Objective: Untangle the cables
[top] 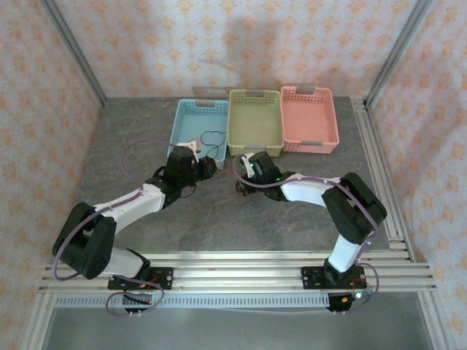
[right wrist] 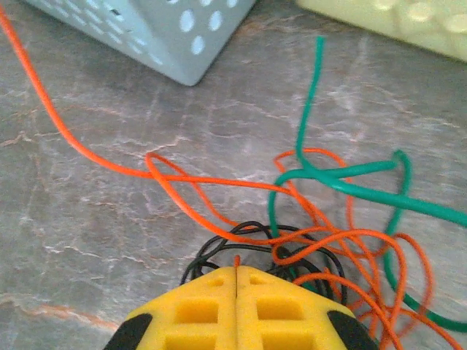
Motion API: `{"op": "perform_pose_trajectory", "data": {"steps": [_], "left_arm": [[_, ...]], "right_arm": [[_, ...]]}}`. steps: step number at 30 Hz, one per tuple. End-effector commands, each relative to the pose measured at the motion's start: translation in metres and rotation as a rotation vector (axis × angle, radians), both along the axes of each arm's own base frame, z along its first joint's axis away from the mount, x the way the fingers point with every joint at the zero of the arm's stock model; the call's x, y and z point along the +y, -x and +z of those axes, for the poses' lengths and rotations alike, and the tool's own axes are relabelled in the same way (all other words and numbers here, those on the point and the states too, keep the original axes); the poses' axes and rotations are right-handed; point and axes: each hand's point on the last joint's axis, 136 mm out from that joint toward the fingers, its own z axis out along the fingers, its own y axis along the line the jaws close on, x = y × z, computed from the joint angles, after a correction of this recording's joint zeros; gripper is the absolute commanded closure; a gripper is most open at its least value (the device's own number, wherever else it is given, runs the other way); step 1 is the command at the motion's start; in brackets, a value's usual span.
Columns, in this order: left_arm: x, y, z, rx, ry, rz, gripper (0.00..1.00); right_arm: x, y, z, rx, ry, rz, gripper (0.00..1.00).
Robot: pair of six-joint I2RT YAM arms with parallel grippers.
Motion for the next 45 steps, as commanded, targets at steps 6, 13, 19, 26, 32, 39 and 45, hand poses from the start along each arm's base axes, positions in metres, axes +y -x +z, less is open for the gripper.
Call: {"op": "perform_pose_trajectory", "data": {"steps": [6, 13, 19, 26, 32, 39, 45], "left_arm": [[0.030, 0.001, 0.006, -0.025, -0.059, 0.111, 1.00], [0.044, 0.007, 0.017, -0.061, -0.082, 0.159, 1.00], [0.046, 0.008, 0.020, -0.071, -0.081, 0.168, 1.00], [0.056, 0.011, 0.026, -0.096, -0.080, 0.204, 1.00], [0.073, 0.015, 0.026, -0.098, -0.107, 0.278, 1.00], [0.057, 0.011, 0.022, -0.085, -0.072, 0.212, 1.00], [0.026, 0.006, 0.012, -0.049, -0.046, 0.098, 1.00]], "right_arm": [[-0.049, -0.025, 0.024, -0.136, 0.040, -0.246, 1.00], [-0.092, -0.036, 0.027, -0.156, 0.029, -0.436, 1.00], [-0.127, -0.040, 0.034, -0.209, 0.018, -0.602, 1.00], [-0.180, -0.036, 0.050, -0.308, -0.028, -0.851, 1.00], [-0.206, -0.028, 0.063, -0.378, -0.076, -0.961, 1.00], [-0.155, -0.035, 0.074, -0.359, -0.238, -0.726, 1.00], [-0.097, -0.019, 0.108, -0.465, -0.380, -0.441, 1.00]]}}
